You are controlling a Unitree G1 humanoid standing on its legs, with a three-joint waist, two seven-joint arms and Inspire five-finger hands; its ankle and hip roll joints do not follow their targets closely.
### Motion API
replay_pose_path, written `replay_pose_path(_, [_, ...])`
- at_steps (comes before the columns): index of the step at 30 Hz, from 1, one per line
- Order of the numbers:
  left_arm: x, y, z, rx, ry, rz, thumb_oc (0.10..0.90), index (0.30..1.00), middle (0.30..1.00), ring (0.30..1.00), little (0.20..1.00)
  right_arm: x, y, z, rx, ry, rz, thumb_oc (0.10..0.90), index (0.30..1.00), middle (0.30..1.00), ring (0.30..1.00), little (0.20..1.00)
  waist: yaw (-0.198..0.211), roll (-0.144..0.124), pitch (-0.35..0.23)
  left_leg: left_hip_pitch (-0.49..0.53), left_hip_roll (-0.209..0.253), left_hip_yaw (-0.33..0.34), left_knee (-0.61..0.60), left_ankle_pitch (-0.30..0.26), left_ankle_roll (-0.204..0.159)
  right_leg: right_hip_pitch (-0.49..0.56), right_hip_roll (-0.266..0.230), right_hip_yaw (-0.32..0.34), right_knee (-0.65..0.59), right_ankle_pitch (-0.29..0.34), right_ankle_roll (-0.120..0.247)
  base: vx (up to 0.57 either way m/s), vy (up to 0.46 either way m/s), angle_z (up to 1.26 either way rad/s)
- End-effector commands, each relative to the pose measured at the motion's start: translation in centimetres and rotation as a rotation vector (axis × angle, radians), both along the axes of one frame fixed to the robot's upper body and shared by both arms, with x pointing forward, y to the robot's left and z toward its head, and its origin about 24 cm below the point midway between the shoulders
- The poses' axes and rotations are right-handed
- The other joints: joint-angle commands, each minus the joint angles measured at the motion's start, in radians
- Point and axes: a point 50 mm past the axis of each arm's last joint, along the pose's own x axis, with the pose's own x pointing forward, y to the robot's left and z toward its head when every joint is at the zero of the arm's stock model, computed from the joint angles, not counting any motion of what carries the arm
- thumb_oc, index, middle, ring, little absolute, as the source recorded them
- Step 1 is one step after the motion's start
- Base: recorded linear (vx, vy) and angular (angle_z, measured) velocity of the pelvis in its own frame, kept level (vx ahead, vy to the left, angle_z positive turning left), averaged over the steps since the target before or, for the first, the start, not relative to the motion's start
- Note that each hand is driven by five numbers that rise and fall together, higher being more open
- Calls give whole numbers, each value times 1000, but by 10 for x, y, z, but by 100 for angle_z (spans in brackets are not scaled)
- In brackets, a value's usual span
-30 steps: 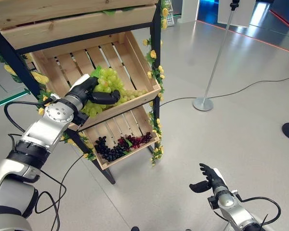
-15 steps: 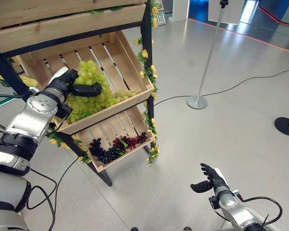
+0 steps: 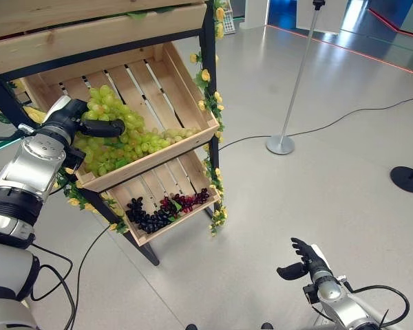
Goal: Pick up the fruits from the basket on one side to the basket on the other side
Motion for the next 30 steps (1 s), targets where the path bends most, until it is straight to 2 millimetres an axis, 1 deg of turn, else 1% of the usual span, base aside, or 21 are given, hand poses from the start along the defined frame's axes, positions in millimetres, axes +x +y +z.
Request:
replay_pose_path(1, [-8,9,108,67,-367,97,800,900,900,900,900,21,-26,29,-77,-162,-65,800,900,900,900,900,-17,17,-40,38,-12,56,4,-73,0,14,12,-21,2,-8,-4,0,0,0])
replay_pose_path(3, [-8,8,106,69,-369,94,800,900,900,900,900,17,-30,27,-78,-161,-98,800,900,900,900,900,-23,15,-38,40,-12,60,4,-74,0,14,13,-17,2,-8,-4,-7,-4,-5])
replay_pose_path(7, [-8,6,103,71,-361,79,800,900,900,900,900,14,-33,27,-76,-158,-103,800,900,900,900,900,-27,14,-37,41,-13,59,4,-74,2,14,14,-14,2,-7,-5,-6,-1,-5])
replay_pose_path(17, [4,-9,83,68,-305,8,800,900,900,900,900,20,-23,28,-64,-167,-44,800,900,900,900,900,-26,11,-43,42,-12,62,4,-76,3,14,16,-11,2,-8,-8,-3,0,-4])
replay_pose_path(20, [5,-13,82,75,-313,-11,800,900,900,900,900,21,-20,27,-65,-159,-25,800,900,900,900,900,-28,10,-45,43,-12,63,4,-76,3,14,16,-10,2,-7,-8,0,0,0])
replay_pose_path(22, [5,-16,87,92,-341,-22,800,900,900,900,900,20,-20,27,-63,-153,-17,800,900,900,900,900,-28,9,-45,44,-12,64,4,-76,3,13,16,-9,2,-7,-7,0,0,0])
replay_pose_path(24, [4,-19,92,153,-374,-14,800,900,900,900,900,20,-19,27,-60,-146,-2,800,900,900,900,900,-29,8,-45,44,-11,64,4,-77,3,14,16,-9,2,-7,-8,0,0,0])
replay_pose_path(30, [3,-19,88,191,-388,15,800,900,900,900,900,20,-16,27,-51,-146,10,800,900,900,900,900,-28,4,-44,45,-12,62,4,-78,3,16,16,-9,2,-8,-10,0,0,0])
